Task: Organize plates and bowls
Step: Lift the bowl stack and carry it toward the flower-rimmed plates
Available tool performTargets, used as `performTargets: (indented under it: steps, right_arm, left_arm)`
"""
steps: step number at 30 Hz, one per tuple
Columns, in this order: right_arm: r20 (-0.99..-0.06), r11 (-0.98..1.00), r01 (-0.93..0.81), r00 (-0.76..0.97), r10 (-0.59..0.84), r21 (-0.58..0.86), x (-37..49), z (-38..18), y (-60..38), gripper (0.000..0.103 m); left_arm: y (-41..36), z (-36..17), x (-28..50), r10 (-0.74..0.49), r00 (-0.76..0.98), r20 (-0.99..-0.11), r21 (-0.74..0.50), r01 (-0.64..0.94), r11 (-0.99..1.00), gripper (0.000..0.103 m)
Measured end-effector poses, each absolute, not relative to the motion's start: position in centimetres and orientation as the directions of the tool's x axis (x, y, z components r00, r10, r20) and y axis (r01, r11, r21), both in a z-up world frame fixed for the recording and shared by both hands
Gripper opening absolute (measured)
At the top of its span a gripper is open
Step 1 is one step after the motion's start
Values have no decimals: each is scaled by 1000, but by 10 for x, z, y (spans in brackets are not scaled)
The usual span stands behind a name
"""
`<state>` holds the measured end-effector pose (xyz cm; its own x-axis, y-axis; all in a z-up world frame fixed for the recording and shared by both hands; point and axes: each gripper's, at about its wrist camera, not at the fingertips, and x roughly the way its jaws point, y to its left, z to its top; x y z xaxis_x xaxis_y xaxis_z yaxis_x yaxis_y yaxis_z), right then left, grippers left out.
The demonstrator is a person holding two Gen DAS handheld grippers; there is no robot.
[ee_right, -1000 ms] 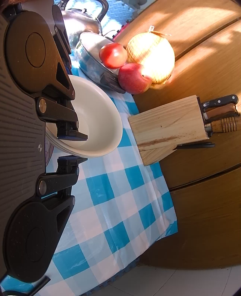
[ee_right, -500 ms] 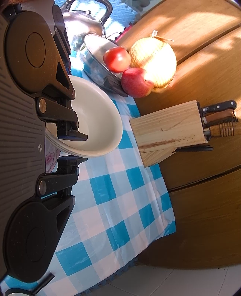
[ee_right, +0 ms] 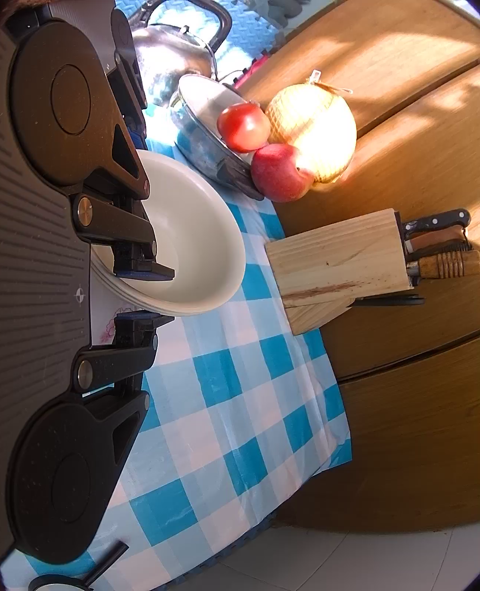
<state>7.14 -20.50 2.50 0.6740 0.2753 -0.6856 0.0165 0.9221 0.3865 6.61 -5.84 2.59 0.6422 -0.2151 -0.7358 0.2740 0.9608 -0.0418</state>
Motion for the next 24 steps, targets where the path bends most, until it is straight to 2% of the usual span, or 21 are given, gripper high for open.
performTargets:
  steps: [24]
  right_arm:
    - [-679,920,15,680,277,391,35,25,-202,24]
  left_arm:
    - [-59,30,29,-234,638,-733,-41,302,953,28]
